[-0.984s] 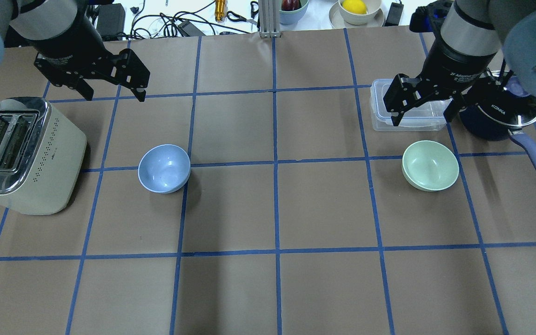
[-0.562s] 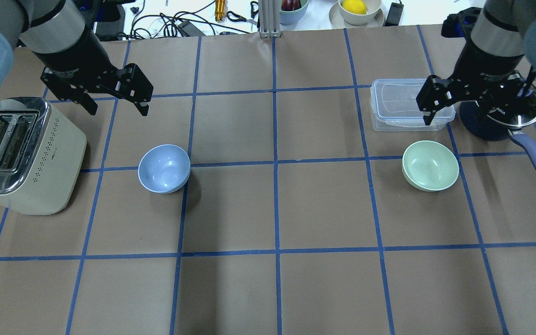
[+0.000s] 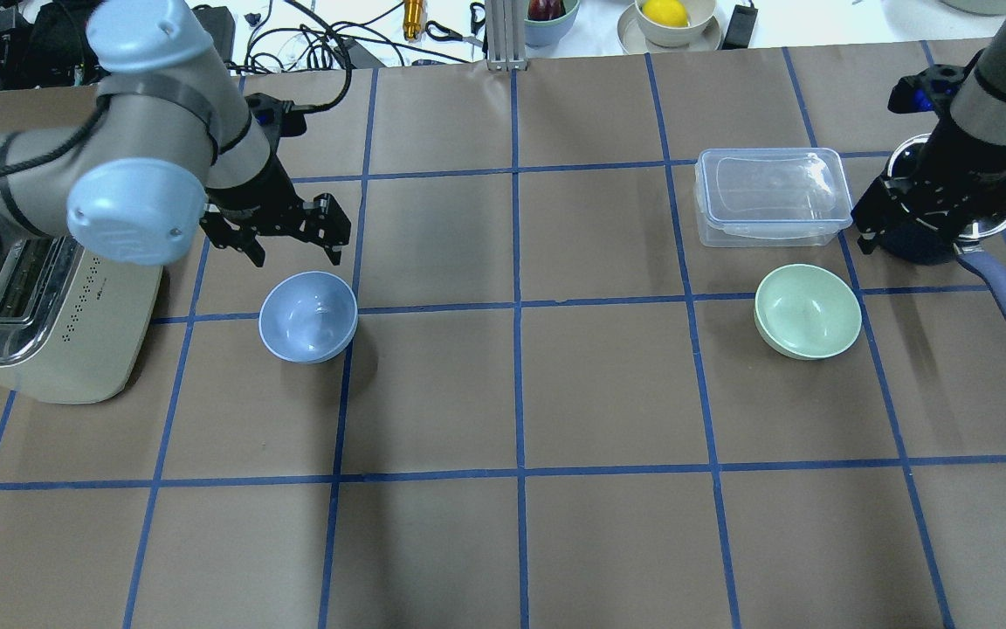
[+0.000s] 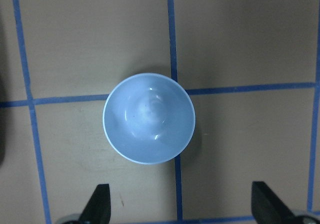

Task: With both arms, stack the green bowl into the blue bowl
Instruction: 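Grasp blue bowl rim with left gripper while right grasps green bowl rim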

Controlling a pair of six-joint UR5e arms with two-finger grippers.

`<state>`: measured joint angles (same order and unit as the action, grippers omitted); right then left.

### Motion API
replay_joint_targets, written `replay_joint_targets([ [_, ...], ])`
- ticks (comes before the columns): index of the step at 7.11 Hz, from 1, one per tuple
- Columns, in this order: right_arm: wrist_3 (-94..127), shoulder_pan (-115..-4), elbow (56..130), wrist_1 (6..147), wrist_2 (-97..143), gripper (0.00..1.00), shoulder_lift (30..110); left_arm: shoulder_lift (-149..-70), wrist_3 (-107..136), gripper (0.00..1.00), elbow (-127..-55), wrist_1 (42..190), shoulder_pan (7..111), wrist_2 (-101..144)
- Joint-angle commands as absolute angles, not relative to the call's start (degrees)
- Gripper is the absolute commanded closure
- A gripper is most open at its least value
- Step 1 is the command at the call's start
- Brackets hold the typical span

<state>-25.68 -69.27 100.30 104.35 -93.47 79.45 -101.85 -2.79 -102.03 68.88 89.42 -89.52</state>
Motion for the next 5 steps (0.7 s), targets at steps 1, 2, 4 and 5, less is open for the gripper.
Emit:
replay_joint_targets([
  [1,-28.8,-67.9,108.9,114.3,-90.0,0.00,78.0,-106.2,-2.5,0.00,-107.3,61.8,92.5,-90.3],
  [2,-32.5,-67.2,112.6,118.8,-89.0,0.00,78.0,-107.6,-2.5,0.00,-109.0,59.2,92.9,-90.3],
  [4,-33.7,-66.0,115.3,125.7,-89.0,0.00,74.6,-110.3,-3.0,0.45,-111.9,50.1,92.9,-93.6],
  [5,-33.7,-66.0,115.3,126.2,-89.0,0.15,73.2,-111.1,-2.1,0.68,-112.3,50.0,92.9,-94.5],
])
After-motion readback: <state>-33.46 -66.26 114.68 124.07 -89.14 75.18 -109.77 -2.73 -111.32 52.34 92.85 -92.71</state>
